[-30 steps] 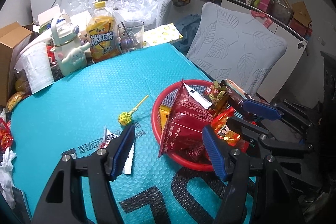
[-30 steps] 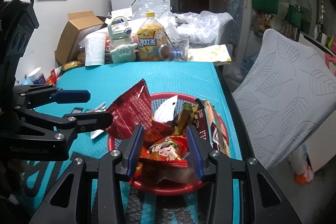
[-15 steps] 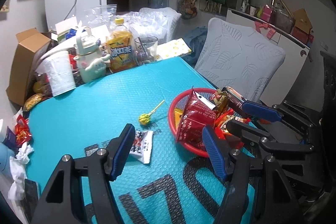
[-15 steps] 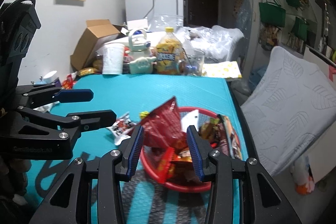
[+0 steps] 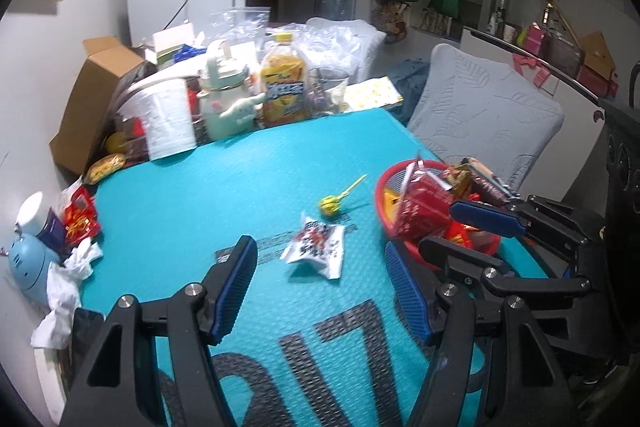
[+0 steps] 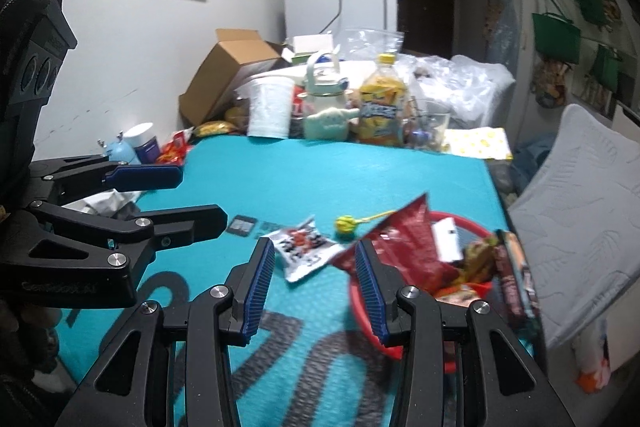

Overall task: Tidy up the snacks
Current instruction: 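Move both open tools from the basket to the white packet and yellow lollipop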

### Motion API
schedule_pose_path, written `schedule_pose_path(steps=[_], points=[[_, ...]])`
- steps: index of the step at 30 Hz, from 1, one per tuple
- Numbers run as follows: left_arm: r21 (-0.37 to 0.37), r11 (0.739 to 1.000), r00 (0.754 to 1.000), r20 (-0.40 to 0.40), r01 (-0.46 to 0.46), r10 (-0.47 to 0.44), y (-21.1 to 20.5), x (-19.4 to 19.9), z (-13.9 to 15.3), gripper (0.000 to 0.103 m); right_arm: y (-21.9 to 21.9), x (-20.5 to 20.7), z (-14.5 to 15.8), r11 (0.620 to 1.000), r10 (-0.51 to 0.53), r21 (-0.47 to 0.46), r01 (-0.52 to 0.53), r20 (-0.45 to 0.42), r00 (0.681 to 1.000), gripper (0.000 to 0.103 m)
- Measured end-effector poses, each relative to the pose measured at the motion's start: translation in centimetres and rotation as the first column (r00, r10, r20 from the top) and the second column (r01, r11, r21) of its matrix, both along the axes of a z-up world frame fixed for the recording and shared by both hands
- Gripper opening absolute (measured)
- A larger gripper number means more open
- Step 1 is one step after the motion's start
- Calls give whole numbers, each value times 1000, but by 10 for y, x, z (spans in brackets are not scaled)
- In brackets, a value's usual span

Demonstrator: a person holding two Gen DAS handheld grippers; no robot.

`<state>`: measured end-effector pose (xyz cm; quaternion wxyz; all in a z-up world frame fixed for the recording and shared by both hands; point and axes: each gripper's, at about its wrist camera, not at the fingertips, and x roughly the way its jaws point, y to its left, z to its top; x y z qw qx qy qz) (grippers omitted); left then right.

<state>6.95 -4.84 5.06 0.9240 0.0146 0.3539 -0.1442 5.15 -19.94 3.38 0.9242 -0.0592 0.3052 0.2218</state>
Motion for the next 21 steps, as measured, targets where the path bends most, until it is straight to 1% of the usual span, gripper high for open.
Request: schedule_pose_path(steps=[1, 10, 12, 15, 18, 21], points=[[0, 1000, 1000, -5, -9, 9, 4, 1, -2, 65, 3, 1, -2, 1000, 7, 1, -7, -5, 1000, 46], [-17, 999, 998, -60, -32, 30, 22, 20, -20, 65, 24, 22, -16, 999, 42, -8, -43, -55, 998, 46], [-17, 999, 997, -70, -30, 29, 24, 28, -23, 65, 26, 29, -16, 999, 40, -12, -41, -62, 997, 48], [-10, 1000, 995, -95, -20, 19, 23, 41, -28, 65, 27, 41, -18, 999, 33, -27, -35, -73, 997, 51], [0, 1000, 992, -127, 3, -3, 19, 56, -34, 65, 26, 57, -20, 998, 29, -45, -34, -95, 995, 51], [-5, 1000, 987, -158, 17, -18, 16, 71, -40, 65, 25, 70, -21, 997, 27, -69, -34, -107, 994, 51]])
